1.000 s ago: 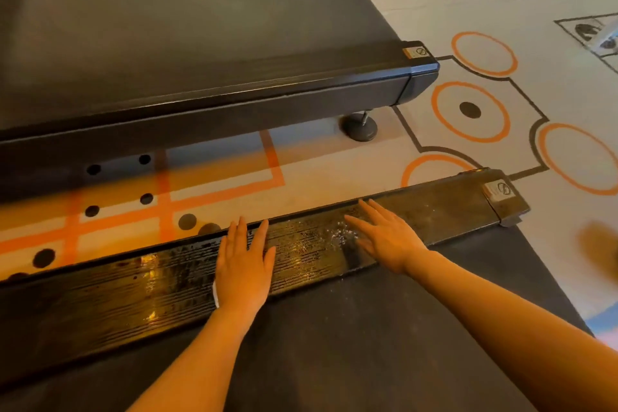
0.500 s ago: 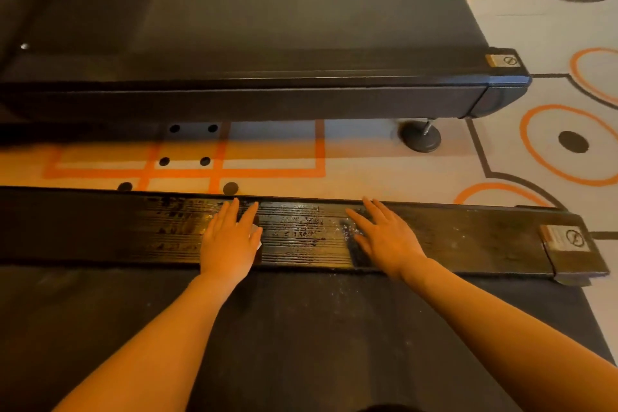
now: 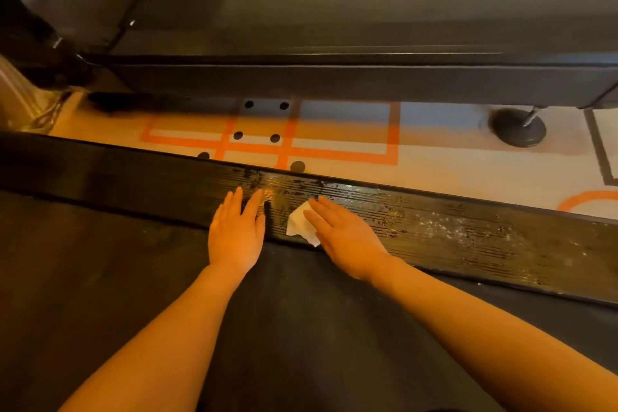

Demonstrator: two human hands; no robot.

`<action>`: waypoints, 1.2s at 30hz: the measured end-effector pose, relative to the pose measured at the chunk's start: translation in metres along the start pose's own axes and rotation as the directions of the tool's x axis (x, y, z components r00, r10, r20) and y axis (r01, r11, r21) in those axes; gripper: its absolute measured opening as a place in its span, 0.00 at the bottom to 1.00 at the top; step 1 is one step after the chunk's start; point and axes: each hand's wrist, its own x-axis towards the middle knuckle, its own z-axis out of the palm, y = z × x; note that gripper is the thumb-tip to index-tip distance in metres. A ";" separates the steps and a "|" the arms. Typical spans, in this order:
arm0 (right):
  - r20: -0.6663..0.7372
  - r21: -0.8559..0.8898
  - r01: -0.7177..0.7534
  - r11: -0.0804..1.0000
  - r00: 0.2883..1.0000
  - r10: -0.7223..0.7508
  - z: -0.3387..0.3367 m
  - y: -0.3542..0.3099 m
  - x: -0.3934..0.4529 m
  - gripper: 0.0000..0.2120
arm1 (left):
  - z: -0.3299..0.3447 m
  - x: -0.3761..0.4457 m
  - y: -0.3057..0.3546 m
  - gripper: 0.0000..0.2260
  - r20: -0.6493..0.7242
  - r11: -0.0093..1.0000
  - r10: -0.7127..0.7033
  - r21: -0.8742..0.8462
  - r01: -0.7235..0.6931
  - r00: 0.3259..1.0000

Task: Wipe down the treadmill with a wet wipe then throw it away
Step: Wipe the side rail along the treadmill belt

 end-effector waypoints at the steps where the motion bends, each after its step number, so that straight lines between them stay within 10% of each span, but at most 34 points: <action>1: 0.005 -0.006 0.033 0.999 0.999 -0.033 0.004 -0.004 0.005 0.27 | 0.004 -0.002 -0.007 0.24 0.001 1.000 -0.010 -0.003 0.010 1.000; 36: -0.061 -0.064 -0.348 0.935 0.937 0.344 0.025 0.046 -0.018 0.24 | 0.072 0.021 0.053 0.23 -0.186 0.987 0.135 -0.056 -0.148 0.973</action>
